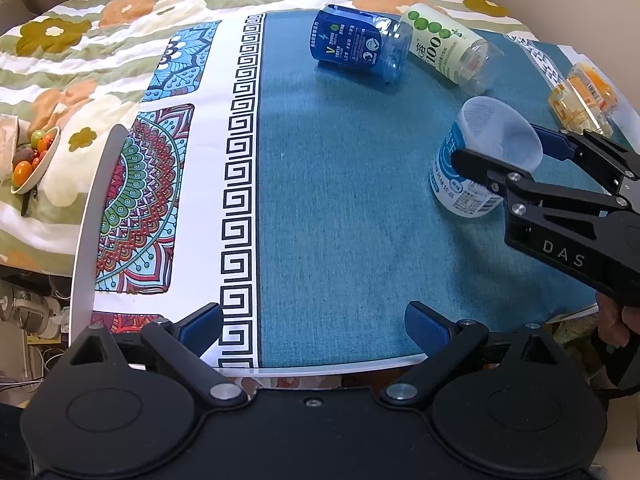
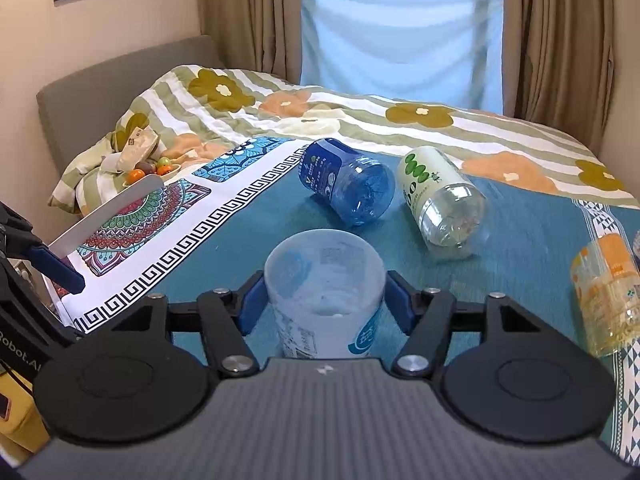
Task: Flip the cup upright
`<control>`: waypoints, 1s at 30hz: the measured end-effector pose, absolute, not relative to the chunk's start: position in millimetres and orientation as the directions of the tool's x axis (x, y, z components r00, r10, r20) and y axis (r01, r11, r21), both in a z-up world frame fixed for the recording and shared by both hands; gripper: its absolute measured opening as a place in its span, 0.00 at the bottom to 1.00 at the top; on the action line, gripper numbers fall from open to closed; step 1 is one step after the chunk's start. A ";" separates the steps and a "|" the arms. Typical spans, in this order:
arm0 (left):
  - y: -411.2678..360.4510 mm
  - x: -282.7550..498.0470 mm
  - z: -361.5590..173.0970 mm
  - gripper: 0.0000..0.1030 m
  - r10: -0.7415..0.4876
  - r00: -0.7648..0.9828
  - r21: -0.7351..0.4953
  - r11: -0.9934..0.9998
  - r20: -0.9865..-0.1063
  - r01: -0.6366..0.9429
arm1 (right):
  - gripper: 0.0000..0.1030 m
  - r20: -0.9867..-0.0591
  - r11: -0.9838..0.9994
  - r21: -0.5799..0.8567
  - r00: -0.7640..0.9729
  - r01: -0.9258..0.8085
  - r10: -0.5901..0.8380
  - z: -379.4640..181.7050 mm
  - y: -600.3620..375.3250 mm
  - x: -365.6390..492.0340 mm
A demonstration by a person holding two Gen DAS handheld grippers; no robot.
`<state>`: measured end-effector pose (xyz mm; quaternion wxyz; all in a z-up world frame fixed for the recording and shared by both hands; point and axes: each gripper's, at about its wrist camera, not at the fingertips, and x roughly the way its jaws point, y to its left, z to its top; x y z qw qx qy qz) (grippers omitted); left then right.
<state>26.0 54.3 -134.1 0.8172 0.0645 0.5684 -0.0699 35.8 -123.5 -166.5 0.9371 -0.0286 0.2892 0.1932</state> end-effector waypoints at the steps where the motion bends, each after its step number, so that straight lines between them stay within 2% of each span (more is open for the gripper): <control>1: 54.0 25.6 -132.7 0.96 -0.040 0.347 0.028 0.982 -0.937 0.187 | 0.85 -0.553 0.926 0.059 0.761 -0.372 0.341 -165.1 -124.1 33.5; 7: 51.8 22.8 -111.5 0.96 -0.043 0.381 0.028 0.984 -0.924 0.178 | 0.91 -0.566 0.937 0.102 0.755 -0.335 0.331 -135.9 -135.6 27.4; 10: 47.8 20.6 -93.3 0.96 -0.052 0.415 0.024 0.984 -0.908 0.176 | 1.00 -0.583 0.950 0.133 0.753 -0.283 0.306 -106.3 -147.7 20.4; 14: 43.0 15.9 -65.3 0.96 -0.076 0.476 0.001 0.987 -0.876 0.160 | 1.00 -0.626 0.967 0.149 0.738 -0.205 0.253 -65.8 -166.6 11.4; 20: 33.5 3.2 -26.0 0.99 -0.095 0.579 -0.029 0.992 -0.810 0.122 | 1.00 -0.693 0.994 0.092 0.713 -0.061 0.108 -22.6 -197.9 -3.4; 25: 24.9 -5.6 -3.0 1.00 -0.088 0.657 -0.035 0.995 -0.749 0.093 | 1.00 -0.751 0.998 0.057 0.660 0.035 0.020 -11.3 -219.7 -12.4; 30: 16.7 -11.8 5.1 1.00 -0.075 0.690 -0.012 0.995 -0.719 0.096 | 1.00 -0.787 0.996 0.047 0.617 0.075 -0.010 -18.9 -232.3 -19.3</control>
